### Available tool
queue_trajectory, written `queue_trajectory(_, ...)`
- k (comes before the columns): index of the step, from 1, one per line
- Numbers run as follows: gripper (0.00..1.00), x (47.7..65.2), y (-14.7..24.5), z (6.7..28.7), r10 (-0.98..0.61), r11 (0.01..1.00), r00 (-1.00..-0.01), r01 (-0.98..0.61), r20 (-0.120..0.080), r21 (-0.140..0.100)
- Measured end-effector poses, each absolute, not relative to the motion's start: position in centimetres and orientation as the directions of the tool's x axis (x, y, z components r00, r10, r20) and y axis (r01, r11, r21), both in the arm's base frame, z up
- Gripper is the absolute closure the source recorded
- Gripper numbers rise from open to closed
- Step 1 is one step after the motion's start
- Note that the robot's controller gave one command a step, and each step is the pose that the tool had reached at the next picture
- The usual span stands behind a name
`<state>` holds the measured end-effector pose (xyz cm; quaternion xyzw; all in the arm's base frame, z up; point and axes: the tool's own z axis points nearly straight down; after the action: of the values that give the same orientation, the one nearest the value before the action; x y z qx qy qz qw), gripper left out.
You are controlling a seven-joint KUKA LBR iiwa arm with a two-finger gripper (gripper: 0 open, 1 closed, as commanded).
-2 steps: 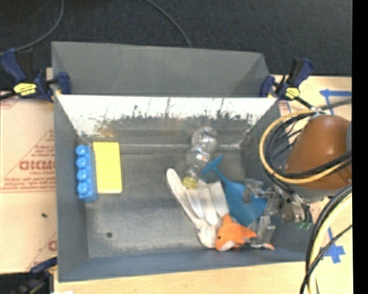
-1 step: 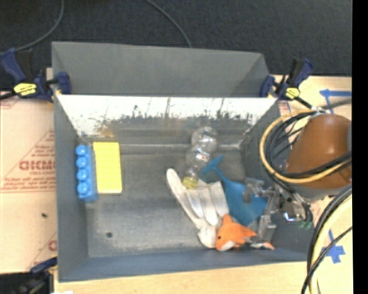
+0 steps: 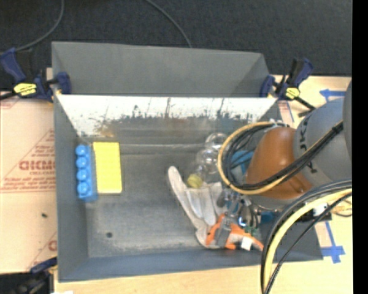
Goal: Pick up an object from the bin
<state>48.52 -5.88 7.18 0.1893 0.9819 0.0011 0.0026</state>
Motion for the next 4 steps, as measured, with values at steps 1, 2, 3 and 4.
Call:
queue_trajectory(1,0.00,47.9,-6.3,12.4,0.051,0.999,-0.999,0.051,-0.010,-0.003)
queue_trajectory(2,0.00,50.0,-5.0,10.8,0.612,0.791,-0.791,0.612,-0.006,0.005)
queue_trajectory(3,0.00,50.1,-3.5,8.6,0.471,0.882,-0.882,0.471,-0.009,0.001)
queue_trajectory(4,1.00,52.0,1.2,7.3,0.703,0.711,-0.711,0.703,-0.011,0.006)
